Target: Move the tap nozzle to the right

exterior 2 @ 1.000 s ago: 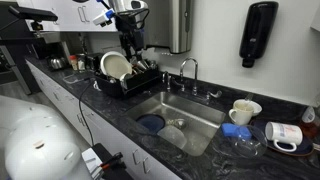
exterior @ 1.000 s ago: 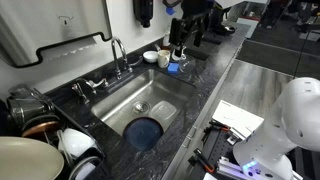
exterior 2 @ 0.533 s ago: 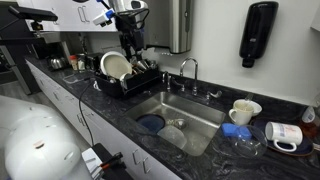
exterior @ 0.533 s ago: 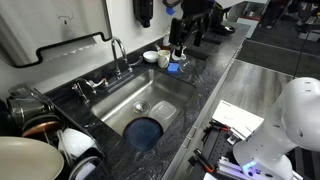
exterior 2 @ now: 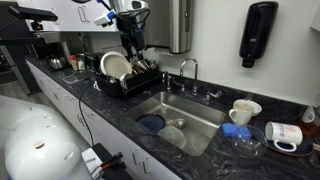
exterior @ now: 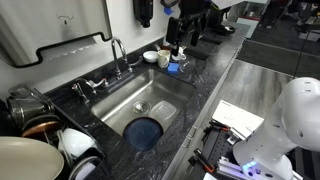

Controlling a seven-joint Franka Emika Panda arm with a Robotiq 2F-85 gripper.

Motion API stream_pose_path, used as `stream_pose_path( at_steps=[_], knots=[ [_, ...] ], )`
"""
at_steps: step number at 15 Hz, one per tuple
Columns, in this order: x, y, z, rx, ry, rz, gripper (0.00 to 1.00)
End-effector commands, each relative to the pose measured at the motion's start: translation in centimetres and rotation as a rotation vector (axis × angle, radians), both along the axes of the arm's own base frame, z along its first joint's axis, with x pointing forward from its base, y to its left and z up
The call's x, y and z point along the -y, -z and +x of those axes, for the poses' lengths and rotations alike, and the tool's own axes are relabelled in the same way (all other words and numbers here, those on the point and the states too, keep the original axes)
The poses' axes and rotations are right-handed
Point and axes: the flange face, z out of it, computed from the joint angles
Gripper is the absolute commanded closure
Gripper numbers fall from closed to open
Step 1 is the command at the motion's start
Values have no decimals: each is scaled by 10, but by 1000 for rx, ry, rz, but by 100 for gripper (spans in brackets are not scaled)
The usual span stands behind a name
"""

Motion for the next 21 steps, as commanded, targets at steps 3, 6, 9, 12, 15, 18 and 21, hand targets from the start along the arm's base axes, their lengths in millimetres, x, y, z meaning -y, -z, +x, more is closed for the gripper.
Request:
stream_pose_path(
  at_steps=[3,6,9,12,15,18,21],
  knots=[
    [-25,25,28,83,-13,71,0],
    [-42,45,48,154,24,94,0],
    [-49,65,72,252,45,102,0],
    [-47,86,96,302,41,112,0],
    [-47,86,94,290,38,112,0],
    [-46,97,100,277,40,109,0],
    [-46,96,101,280,40,110,0]
  ],
)
